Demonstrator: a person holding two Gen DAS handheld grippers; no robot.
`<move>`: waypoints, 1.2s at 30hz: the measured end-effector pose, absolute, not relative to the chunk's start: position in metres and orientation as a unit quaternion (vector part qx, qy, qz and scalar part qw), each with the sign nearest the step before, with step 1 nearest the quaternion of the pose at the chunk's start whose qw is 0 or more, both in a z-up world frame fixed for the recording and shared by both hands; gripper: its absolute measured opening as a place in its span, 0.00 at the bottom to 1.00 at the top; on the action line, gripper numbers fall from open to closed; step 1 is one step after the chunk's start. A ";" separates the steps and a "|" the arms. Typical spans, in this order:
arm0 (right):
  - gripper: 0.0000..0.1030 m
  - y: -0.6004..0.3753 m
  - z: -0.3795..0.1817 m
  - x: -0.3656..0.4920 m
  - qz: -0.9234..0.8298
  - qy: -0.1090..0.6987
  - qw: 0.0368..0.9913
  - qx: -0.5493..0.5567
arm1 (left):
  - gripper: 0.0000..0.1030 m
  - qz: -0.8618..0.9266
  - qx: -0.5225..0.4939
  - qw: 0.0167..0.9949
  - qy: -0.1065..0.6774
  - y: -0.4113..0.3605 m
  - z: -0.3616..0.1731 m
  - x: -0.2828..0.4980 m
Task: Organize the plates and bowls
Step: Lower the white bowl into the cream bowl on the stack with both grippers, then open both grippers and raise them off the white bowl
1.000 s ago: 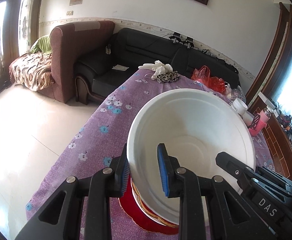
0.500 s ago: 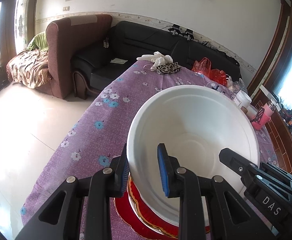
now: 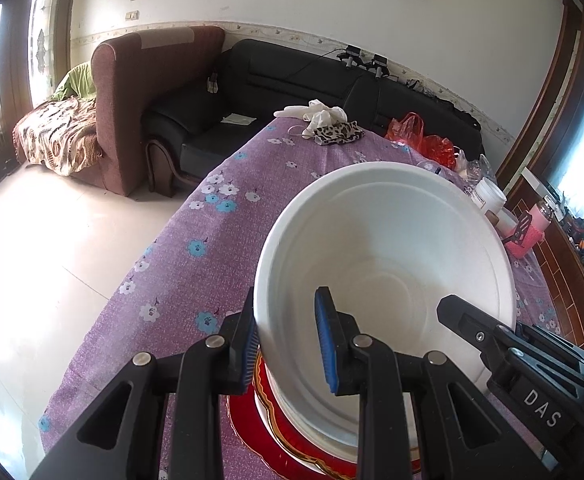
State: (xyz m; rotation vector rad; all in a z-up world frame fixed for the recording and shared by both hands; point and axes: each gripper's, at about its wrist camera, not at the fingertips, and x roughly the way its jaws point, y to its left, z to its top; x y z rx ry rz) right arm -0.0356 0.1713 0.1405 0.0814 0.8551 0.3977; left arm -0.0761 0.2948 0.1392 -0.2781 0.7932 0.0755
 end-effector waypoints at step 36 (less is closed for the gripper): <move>0.33 0.159 0.162 -0.069 0.180 0.370 0.910 0.057 | 0.32 0.053 -0.149 0.910 0.384 0.301 0.141 -0.110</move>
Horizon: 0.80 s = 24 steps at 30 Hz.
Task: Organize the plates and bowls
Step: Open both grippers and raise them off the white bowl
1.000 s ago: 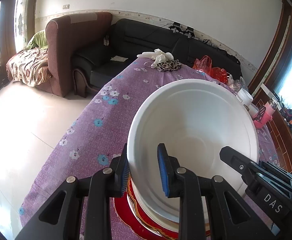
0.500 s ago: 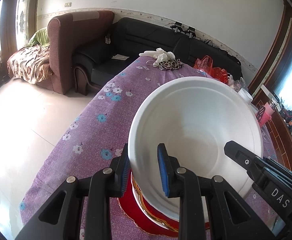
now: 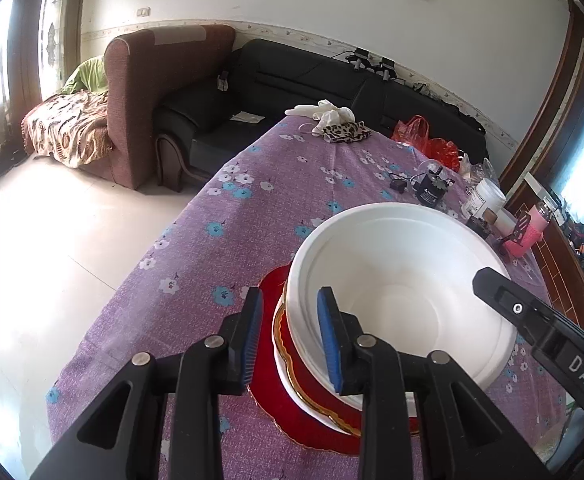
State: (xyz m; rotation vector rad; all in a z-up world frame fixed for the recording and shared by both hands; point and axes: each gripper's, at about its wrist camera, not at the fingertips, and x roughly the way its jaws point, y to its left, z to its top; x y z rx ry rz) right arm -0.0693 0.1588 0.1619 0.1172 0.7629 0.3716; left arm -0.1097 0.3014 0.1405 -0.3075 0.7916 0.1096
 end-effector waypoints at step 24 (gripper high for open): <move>0.69 0.079 0.148 -0.151 0.155 0.304 0.938 0.064 | 0.90 0.188 -0.077 0.952 0.230 0.257 0.183 -0.200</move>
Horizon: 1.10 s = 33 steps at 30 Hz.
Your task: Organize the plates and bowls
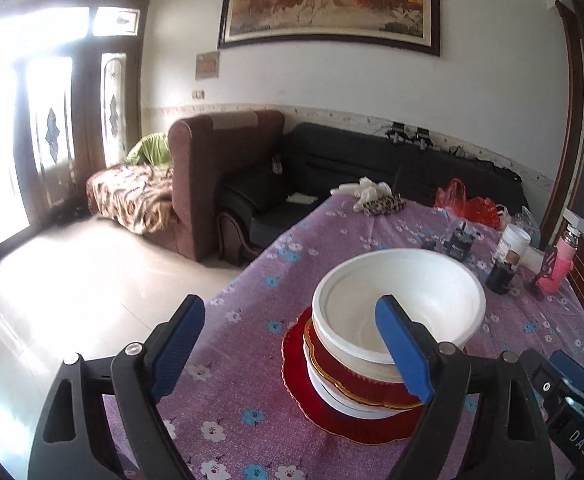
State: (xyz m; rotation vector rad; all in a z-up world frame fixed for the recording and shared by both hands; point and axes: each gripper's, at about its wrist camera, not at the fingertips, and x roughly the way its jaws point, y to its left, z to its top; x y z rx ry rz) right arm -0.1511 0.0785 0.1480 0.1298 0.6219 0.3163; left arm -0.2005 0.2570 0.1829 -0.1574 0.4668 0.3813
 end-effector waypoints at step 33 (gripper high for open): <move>0.75 0.100 0.078 -0.191 0.198 0.325 0.925 -0.009 | 1.00 0.212 -0.070 0.934 0.279 0.222 0.130 -0.214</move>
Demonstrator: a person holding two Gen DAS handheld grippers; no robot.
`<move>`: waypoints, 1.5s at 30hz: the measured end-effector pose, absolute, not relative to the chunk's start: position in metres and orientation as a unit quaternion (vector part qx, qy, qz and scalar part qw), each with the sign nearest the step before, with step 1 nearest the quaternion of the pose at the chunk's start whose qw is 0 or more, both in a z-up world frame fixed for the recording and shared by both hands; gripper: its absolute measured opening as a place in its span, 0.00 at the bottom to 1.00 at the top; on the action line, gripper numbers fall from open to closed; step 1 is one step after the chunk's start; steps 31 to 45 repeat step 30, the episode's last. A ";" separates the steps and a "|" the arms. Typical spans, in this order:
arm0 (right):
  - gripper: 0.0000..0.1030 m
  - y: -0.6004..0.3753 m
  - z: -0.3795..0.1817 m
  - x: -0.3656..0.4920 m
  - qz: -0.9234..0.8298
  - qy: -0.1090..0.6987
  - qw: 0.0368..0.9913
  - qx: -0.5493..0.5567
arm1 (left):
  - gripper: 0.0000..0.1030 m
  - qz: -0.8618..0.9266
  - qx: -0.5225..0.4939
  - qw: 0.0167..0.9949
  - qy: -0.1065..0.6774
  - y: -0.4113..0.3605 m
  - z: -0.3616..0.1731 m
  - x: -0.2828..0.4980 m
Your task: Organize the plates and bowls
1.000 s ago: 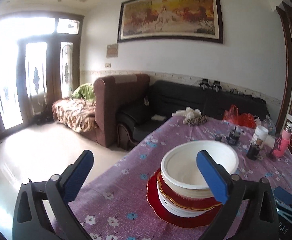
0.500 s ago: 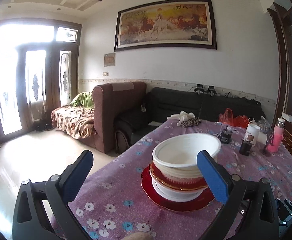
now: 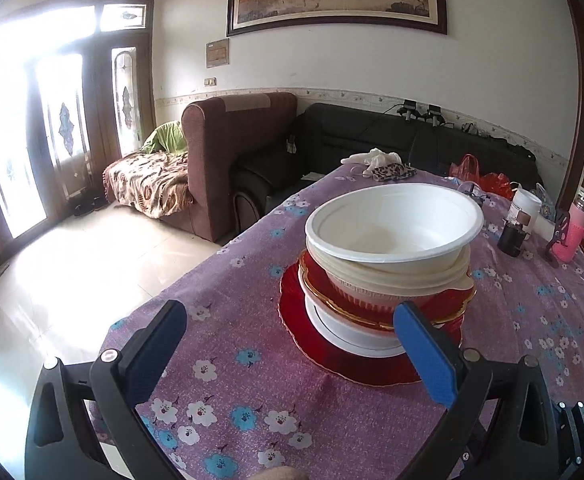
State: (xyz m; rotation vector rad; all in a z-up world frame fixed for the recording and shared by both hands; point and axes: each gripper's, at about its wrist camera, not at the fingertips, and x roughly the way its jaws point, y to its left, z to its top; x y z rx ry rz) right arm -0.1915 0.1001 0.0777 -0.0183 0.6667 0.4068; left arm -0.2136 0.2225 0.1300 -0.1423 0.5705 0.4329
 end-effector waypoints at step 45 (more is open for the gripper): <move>0.76 0.125 0.067 -0.176 0.211 0.344 0.914 -0.027 | 1.00 0.218 -0.105 0.915 0.323 0.258 0.113 -0.196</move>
